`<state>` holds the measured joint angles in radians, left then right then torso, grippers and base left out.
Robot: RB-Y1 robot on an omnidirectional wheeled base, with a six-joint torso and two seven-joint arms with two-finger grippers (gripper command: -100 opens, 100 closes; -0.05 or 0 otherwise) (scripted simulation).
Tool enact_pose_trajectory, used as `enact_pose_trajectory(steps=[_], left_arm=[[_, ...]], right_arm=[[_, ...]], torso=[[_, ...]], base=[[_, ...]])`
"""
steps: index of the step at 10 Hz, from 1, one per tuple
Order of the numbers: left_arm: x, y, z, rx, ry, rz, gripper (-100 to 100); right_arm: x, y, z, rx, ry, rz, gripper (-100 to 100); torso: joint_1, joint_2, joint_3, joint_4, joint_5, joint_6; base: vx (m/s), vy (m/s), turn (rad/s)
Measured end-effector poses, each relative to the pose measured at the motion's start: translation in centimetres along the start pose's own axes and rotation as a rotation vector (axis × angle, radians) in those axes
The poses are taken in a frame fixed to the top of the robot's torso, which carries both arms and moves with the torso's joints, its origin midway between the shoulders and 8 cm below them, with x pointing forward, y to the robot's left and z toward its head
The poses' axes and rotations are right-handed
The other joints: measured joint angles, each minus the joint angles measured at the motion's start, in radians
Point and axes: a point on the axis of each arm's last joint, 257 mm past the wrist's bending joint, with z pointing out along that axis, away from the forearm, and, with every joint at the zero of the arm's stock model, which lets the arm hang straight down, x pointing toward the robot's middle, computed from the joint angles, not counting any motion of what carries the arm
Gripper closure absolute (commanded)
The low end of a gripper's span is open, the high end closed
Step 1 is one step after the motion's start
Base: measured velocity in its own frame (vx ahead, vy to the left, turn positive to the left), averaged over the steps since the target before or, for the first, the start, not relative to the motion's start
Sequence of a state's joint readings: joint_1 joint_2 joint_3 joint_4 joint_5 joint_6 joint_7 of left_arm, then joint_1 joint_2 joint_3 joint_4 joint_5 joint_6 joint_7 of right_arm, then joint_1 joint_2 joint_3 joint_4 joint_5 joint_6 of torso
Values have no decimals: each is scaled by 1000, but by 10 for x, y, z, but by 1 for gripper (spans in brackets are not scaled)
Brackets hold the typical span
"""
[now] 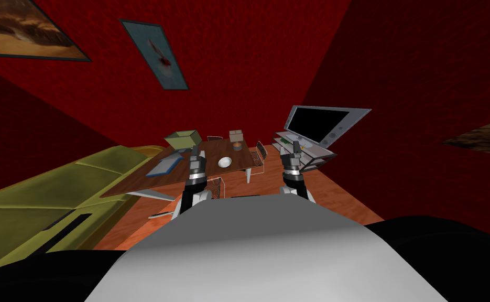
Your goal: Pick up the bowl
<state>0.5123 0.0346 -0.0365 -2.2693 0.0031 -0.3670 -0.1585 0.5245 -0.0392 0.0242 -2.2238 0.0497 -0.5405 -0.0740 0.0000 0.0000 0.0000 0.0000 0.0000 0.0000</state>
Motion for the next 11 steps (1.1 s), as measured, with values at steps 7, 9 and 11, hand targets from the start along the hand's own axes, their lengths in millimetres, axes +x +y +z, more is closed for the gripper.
enact_pose_trajectory(steps=[7, 9, 11], left_arm=[[3, 37, 11, -110, 77, 80, -100], [1, 47, 14, -146, 85, 100, -100], [-3, 59, 18, -186, 90, 122, -100]], right_arm=[[0, 0, 0, 0, 0, 0, 0], [0, 0, 0, 0, 0, 0, 0], [0, 0, 0, 0, 0, 0, 0]], torso=[[0, 0, 0, 0, 0, 0], [0, 0, 0, 0, 0, 0], [0, 0, 0, 0, 0, 0]], base=[[-5, -4, 33], [-7, -4, 19], [-9, -5, 37]])
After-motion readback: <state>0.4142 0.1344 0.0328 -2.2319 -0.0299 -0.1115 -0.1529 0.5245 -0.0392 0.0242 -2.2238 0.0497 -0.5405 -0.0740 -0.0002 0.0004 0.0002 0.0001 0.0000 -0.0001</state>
